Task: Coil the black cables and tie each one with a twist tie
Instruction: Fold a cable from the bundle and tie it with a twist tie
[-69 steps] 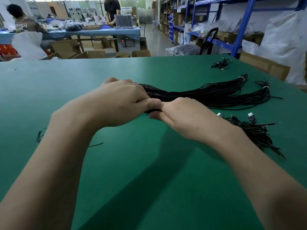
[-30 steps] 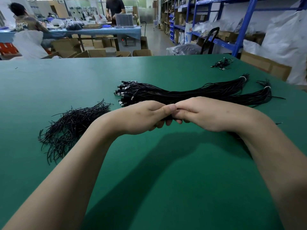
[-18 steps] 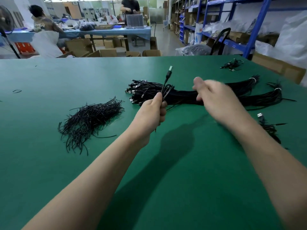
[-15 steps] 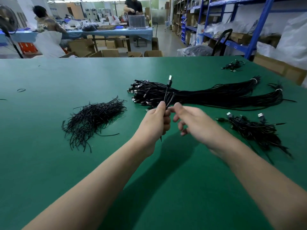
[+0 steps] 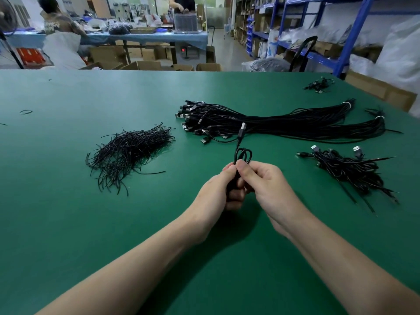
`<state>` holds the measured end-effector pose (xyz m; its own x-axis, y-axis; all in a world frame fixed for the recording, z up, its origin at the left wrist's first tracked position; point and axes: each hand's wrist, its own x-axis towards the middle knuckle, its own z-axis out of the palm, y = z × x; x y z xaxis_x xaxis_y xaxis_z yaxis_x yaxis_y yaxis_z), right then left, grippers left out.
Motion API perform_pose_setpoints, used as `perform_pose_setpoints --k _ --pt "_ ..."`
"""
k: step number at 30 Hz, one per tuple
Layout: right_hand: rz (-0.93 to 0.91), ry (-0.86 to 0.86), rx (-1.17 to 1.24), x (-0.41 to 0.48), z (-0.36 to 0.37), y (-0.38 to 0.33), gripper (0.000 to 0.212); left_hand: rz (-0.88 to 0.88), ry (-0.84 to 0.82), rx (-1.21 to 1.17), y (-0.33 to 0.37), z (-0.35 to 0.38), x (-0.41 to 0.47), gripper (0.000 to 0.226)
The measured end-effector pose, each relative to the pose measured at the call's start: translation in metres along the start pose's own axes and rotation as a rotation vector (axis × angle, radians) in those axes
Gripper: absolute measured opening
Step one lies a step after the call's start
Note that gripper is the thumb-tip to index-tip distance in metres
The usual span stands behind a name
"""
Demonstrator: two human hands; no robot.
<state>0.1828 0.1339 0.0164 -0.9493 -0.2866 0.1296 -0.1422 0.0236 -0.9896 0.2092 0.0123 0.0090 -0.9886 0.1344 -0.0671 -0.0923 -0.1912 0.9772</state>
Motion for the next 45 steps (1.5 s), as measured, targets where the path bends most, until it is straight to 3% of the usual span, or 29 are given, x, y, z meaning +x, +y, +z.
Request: perform_pose_setpoints --k 2,4,6,9,11,13,18,22,26,28,32,36,45 --pt "-0.029 0.034 0.012 0.001 -0.001 0.002 0.040 0.031 -0.064 0.064 -0.001 -0.004 -0.002 0.035" --pt "-0.041 0.084 0.035 0.004 -0.005 0.005 0.034 0.088 -0.048 0.308 -0.002 -0.008 -0.006 0.046" --pt "-0.041 0.151 0.044 0.008 -0.011 0.008 0.033 0.172 0.058 0.551 0.001 -0.016 -0.007 0.055" --pt "-0.003 0.203 0.054 0.011 -0.018 0.009 0.034 0.360 0.271 0.976 0.013 -0.041 0.000 0.031" --pt "0.032 0.192 0.025 0.011 -0.022 0.011 0.034 0.343 0.420 1.223 0.028 -0.067 0.007 0.022" --pt "0.059 0.166 -0.011 0.011 -0.022 0.014 0.033 0.204 0.549 1.402 0.041 -0.098 0.008 0.025" --pt "0.092 0.131 -0.030 0.009 -0.019 0.017 0.030 -0.013 0.610 1.543 0.050 -0.139 -0.001 0.010" --pt "0.104 0.115 -0.036 0.009 -0.018 0.018 0.030 0.026 0.616 1.570 0.045 -0.143 0.001 0.006" --pt "0.110 0.082 -0.039 0.006 -0.014 0.017 0.030 0.042 0.470 1.661 0.037 -0.148 0.007 0.011" --pt "0.109 0.058 -0.027 0.005 -0.013 0.016 0.030 0.159 0.359 1.604 0.034 -0.142 0.012 0.013" --pt "0.122 -0.050 0.076 0.003 -0.009 0.011 0.030 0.528 0.194 1.000 0.028 -0.096 0.011 0.011" --pt "0.159 -0.195 0.243 0.001 -0.005 0.011 0.028 0.533 0.146 0.535 0.015 -0.062 0.005 0.008" --pt "0.192 -0.244 0.344 0.000 -0.006 0.013 0.028 0.513 -0.021 0.408 0.002 -0.052 0.007 0.006"
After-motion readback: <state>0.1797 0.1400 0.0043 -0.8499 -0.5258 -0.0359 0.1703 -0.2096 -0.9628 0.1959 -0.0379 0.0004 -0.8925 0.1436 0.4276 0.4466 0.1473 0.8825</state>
